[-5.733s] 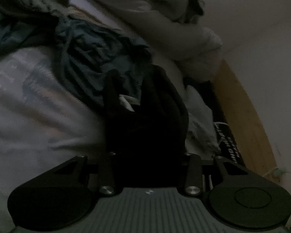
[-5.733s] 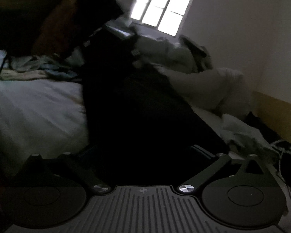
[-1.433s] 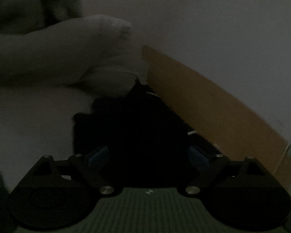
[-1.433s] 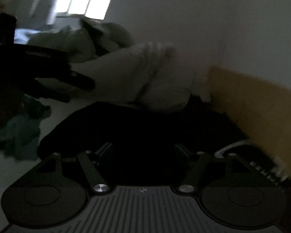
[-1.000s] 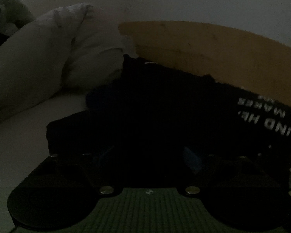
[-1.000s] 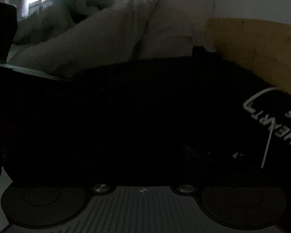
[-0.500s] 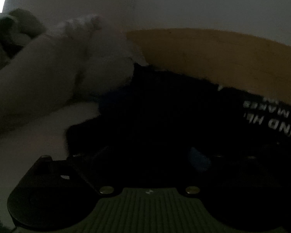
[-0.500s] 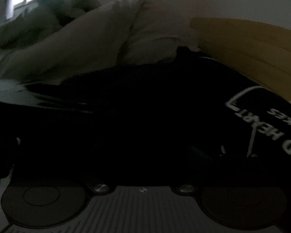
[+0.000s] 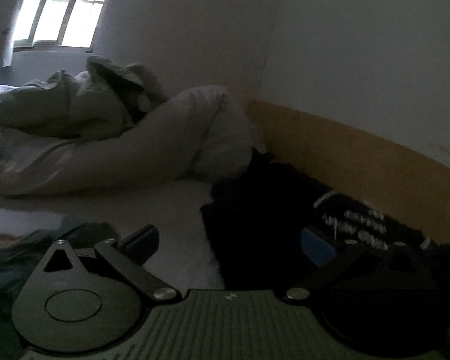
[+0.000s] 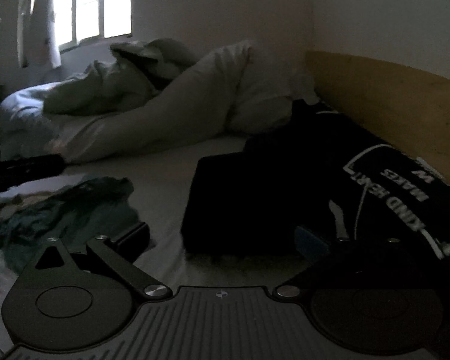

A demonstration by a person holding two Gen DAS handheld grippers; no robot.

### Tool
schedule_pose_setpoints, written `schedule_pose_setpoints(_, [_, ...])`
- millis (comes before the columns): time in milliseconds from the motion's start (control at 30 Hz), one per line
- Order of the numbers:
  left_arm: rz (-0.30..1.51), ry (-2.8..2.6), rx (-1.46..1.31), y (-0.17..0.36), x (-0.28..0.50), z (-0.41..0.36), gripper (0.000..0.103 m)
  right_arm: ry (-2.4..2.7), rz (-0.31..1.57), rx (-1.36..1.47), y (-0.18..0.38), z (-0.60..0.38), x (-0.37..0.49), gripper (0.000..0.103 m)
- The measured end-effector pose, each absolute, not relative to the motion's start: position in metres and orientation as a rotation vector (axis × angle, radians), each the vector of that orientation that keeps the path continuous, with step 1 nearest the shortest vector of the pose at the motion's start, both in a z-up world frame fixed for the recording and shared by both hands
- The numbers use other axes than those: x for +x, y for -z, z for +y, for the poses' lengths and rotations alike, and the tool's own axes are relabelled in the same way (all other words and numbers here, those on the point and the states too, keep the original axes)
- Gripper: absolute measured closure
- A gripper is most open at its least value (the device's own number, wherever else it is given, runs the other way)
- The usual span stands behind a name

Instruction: Fold clothes

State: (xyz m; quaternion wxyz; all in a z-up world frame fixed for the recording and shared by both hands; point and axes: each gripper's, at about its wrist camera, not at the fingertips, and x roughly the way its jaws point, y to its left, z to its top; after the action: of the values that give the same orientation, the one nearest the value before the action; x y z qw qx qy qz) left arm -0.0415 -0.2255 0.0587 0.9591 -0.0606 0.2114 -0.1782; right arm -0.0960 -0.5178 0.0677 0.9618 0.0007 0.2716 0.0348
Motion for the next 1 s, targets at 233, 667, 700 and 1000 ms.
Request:
schedule_pose_setpoints(233, [0.435, 0.257, -0.039, -0.058, -0.129, -0.185, 0.0, -0.043, 0.58, -0.022, -0.047, -0.486, -0.171, 0.0])
schedule_pose_setpoints(667, [0.555, 0.064, -0.027, 0.008, -0.196, -0.134, 0.0, -0.144, 0.67, -0.092, 0.05, -0.414, -0.204, 0.0])
schedule_pose_setpoints(700, [0.554, 0.05, -0.033, 0.012, -0.202, -0.13, 0.0, -0.152, 0.68, -0.097, 0.055, -0.41, -0.205, 0.0])
schedule_pose_setpoints(1000, [0.571, -0.009, -0.023, 0.002, -0.228, -0.116, 0.0, -0.15, 0.626, -0.307, 0.063, -0.393, -0.22, 0.0])
